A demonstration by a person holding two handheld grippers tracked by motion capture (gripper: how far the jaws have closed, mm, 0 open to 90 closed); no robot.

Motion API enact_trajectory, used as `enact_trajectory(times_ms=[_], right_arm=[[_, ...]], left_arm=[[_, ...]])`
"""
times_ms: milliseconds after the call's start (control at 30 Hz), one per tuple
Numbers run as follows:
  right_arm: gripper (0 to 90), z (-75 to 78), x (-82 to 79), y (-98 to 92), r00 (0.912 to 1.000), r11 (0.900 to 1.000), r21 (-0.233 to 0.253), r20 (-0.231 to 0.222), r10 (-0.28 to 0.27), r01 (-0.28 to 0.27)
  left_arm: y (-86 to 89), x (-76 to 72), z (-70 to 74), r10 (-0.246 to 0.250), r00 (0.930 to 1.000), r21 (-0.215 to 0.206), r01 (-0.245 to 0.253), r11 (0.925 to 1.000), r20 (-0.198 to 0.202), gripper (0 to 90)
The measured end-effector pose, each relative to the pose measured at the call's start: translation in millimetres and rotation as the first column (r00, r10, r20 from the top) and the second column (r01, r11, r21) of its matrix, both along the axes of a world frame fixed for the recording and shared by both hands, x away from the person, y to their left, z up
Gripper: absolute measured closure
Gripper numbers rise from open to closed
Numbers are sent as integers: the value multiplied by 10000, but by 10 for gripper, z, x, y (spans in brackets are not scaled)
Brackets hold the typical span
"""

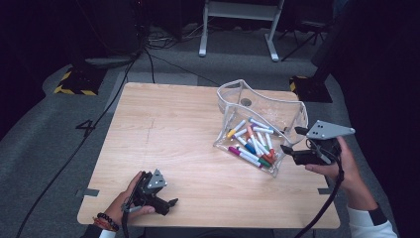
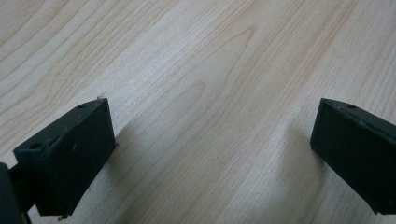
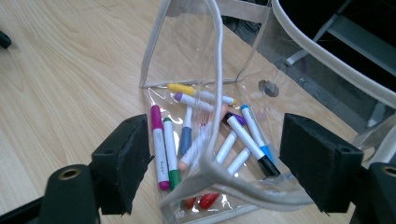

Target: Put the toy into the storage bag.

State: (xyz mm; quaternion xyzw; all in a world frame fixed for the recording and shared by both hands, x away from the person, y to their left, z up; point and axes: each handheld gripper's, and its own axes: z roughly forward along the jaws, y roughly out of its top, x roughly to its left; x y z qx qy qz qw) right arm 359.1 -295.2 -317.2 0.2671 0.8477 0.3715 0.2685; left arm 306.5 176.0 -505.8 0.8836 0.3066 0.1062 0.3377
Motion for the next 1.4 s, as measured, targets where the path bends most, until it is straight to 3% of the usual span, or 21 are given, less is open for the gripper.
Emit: enact_trajectory(times_ms=[500,767,1033,1300,1400], right_arm=[[248,-225,-313,-161,9988,9995,289,460,-142,129],[247,-475,-317,-260,9997,9993,286,-37,-225,226],[247,-822,-230,-332,9972,9984,-237,-546,-517,505],[260,-1125,-138,-387,9901,9969,-441,-1217,-696,647],[256,-1240,-116,-413,9884,9940,-800,-1259,-846,749]], left_arm=[[0,0,1,1,10000,6,-1,10000,4,1],[0,0,0,-1,10000,3,1,10000,1,1],[0,0,1,2,10000,6,-2,10000,2,1],[0,0,0,-1,10000,4,1,10000,3,1],[0,0,0,-1,10000,4,1,10000,3,1]])
